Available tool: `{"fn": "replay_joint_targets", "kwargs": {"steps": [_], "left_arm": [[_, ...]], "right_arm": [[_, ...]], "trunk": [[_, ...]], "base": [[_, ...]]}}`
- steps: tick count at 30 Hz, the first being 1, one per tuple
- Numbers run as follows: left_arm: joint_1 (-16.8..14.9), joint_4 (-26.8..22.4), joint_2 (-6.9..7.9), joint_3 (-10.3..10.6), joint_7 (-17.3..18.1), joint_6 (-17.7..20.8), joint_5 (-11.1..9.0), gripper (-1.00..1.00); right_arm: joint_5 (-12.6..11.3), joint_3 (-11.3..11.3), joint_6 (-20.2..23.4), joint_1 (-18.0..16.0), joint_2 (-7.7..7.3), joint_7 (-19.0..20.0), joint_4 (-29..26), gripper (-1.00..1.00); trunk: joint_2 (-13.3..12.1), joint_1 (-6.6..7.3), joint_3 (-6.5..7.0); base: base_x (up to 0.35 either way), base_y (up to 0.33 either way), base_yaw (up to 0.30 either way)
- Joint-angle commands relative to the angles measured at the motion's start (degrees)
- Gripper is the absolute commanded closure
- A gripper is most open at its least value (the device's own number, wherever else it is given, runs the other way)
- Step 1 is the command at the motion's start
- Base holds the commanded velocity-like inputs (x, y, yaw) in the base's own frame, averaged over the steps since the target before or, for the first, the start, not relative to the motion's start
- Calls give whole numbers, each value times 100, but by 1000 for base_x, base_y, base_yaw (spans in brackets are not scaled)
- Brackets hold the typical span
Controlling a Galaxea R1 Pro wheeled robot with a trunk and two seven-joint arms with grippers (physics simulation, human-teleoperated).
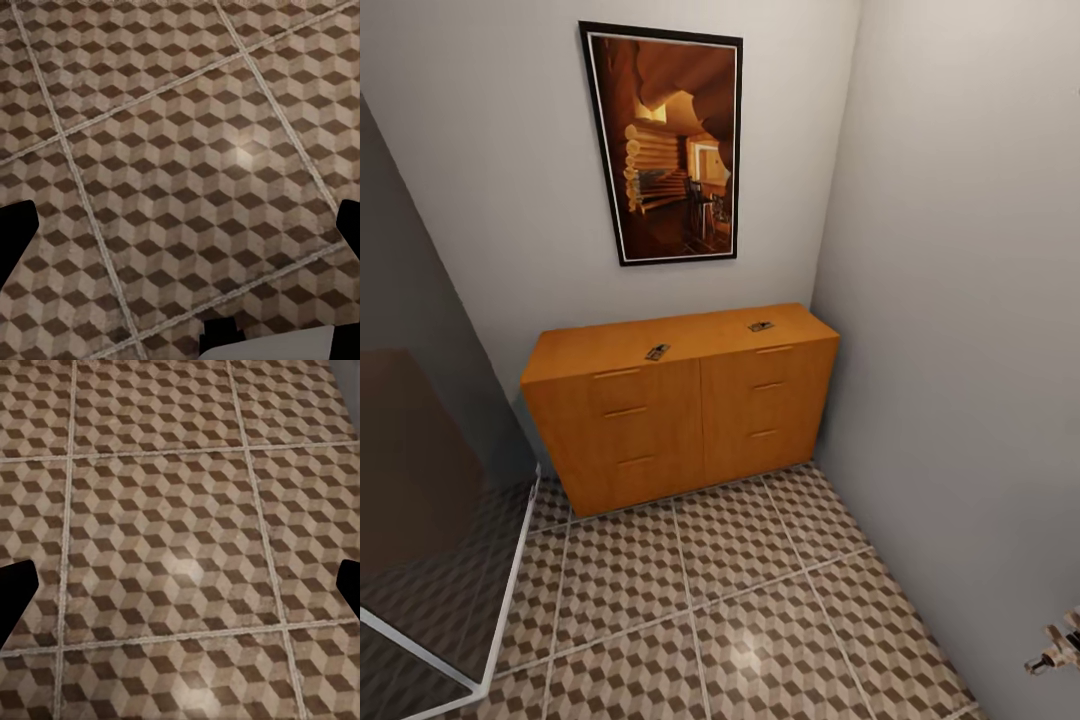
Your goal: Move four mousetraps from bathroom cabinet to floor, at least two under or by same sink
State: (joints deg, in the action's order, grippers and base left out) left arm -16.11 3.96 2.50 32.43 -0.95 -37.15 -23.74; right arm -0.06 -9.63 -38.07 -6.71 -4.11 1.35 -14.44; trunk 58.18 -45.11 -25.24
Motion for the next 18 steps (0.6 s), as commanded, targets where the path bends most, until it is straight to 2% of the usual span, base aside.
{"fn": "replay_joint_targets", "kwargs": {"steps": [1,18], "left_arm": [[-6,17,-4,49,-10,-28,-25,-100],[-6,17,-4,48,-10,-22,-25,-100]], "right_arm": [[-2,-4,-16,-4,-2,14,3,-100],[-2,-3,-16,-4,-2,14,3,-100]], "trunk": [[4,0,4],[4,0,160]], "base": [[0,0,0],[0,0,0]]}}
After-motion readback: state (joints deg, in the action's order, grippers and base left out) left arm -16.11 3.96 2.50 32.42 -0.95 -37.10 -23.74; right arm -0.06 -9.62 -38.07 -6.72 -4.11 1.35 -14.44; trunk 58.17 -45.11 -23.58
